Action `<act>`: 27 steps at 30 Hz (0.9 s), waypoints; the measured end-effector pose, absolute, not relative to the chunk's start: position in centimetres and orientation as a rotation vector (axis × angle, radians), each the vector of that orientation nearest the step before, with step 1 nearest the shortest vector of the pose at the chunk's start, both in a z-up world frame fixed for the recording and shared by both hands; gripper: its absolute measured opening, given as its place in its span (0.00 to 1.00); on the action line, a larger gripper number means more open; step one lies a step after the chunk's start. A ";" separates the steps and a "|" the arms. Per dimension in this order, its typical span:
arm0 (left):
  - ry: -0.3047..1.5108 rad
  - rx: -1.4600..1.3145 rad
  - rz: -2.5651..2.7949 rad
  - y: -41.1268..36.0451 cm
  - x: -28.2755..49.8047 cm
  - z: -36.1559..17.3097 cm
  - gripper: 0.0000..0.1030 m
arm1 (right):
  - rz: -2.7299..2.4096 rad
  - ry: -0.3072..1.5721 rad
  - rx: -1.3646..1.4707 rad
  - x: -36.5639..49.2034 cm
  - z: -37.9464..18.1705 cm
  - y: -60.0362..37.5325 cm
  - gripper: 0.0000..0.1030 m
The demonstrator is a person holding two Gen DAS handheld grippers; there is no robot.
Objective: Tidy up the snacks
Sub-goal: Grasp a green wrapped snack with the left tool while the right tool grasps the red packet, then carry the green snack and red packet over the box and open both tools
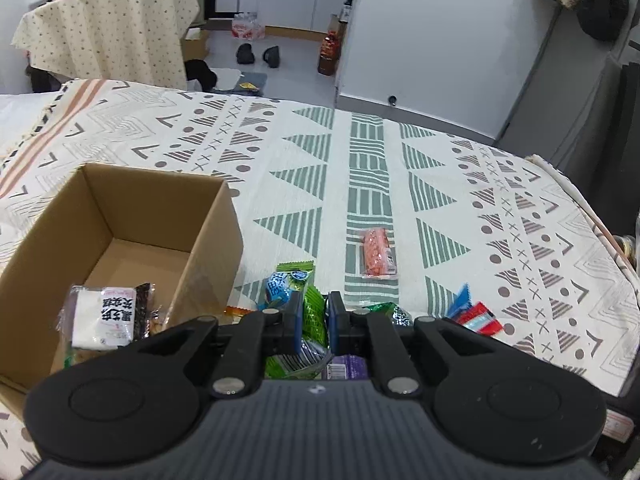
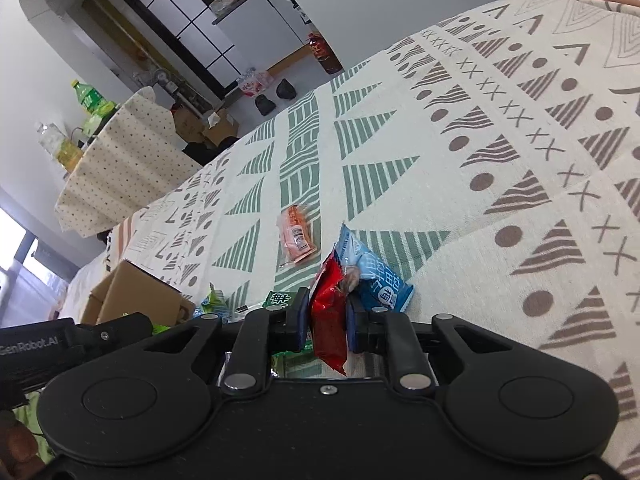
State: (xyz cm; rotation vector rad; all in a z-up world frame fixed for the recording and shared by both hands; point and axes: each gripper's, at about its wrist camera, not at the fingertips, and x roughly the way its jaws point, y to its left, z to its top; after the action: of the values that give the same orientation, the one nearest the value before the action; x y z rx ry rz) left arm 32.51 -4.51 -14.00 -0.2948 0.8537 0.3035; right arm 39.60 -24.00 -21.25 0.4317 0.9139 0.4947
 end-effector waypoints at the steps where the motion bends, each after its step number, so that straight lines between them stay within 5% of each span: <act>1: 0.847 -0.297 0.314 -4.6 32.4 -13.8 0.11 | 0.498 0.911 0.436 39.5 -21.0 -24.2 0.17; 27: 0.646 -0.327 0.442 -2.3 24.9 -5.6 0.11 | 0.663 0.719 0.446 35.3 -13.5 -23.8 0.17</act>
State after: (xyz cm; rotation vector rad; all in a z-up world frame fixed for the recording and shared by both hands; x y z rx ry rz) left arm 24.93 -2.34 -5.64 -0.3269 0.6460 0.4418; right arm 35.33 -23.83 -13.45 0.4458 0.7190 0.6628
